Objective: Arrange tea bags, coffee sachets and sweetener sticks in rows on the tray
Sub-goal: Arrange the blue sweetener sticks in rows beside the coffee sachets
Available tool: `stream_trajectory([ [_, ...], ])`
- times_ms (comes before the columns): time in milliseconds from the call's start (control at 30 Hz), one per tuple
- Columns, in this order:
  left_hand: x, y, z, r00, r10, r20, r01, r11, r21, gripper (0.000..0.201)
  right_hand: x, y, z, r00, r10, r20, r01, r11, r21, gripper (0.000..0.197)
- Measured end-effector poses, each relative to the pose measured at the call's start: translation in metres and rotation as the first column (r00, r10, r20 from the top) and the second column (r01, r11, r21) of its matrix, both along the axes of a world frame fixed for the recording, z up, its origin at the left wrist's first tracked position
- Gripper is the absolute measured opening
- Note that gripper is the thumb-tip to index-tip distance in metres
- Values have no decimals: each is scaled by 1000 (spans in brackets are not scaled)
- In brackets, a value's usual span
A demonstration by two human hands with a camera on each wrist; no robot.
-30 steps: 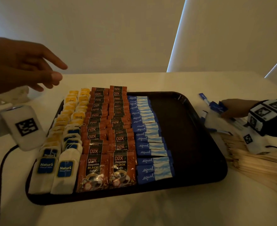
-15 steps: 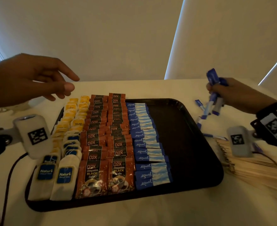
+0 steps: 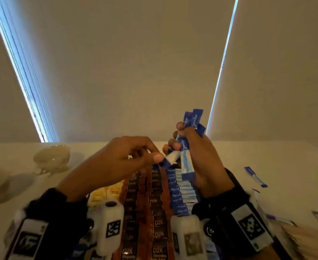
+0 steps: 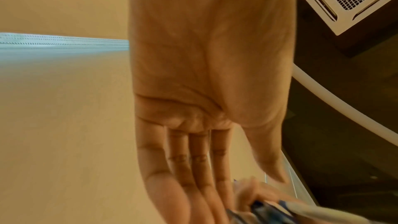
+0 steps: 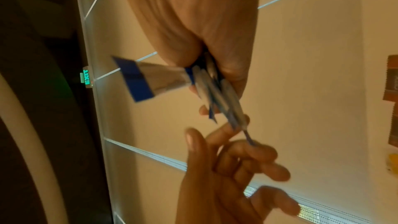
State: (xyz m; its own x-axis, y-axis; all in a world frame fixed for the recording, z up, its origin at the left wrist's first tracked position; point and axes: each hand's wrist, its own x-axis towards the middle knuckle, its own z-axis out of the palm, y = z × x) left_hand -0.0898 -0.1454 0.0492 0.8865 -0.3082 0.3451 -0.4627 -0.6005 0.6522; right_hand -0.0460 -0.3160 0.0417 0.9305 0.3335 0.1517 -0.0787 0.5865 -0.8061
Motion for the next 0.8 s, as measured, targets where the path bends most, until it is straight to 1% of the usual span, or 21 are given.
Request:
stream_trajectory([
  [67,0,-6,-1,999,37,5,-37,999,-13,47,0,7,-2,997,-64,30,65,997,-36,14],
  [133,-1,-11,-1,996,88,20,-88,996,19,50,1,8,-2,994,-100,50,102,994,-42,17],
  [167,-1,-13,-1,995,100,30,-101,994,49,47,0,7,-2,993,-102,54,104,994,-34,17],
  [233,-2,-19,-1,994,106,40,-109,989,96,32,1,5,-2,994,-91,65,91,996,3,16],
  [300,-2,-23,-1,991,117,62,-123,987,101,21,1,3,-2,996,-48,72,44,998,53,14],
  [367,-3,-26,1,984,144,104,-153,985,78,16,1,2,-2,994,-23,108,12,994,108,13],
  [433,-5,-28,2,978,173,119,-176,984,17,15,0,2,-2,985,-46,167,22,990,141,13],
  [533,-8,-31,4,977,181,110,-174,982,-67,15,-3,2,-1,965,-63,254,28,990,139,11],
  [633,-10,-35,3,985,150,86,-139,983,-119,13,-3,-1,1,963,-56,263,25,993,117,13],
  [700,-12,-39,3,977,164,138,-154,985,-79,14,-4,-5,3,967,-57,249,36,995,91,16],
  [733,-13,-41,3,967,180,181,-171,983,-64,18,-4,-6,3,966,-71,248,53,996,77,17],
  [800,-18,-46,5,936,228,267,-205,972,-112,24,-4,-7,3,956,-114,270,104,993,49,17],
])
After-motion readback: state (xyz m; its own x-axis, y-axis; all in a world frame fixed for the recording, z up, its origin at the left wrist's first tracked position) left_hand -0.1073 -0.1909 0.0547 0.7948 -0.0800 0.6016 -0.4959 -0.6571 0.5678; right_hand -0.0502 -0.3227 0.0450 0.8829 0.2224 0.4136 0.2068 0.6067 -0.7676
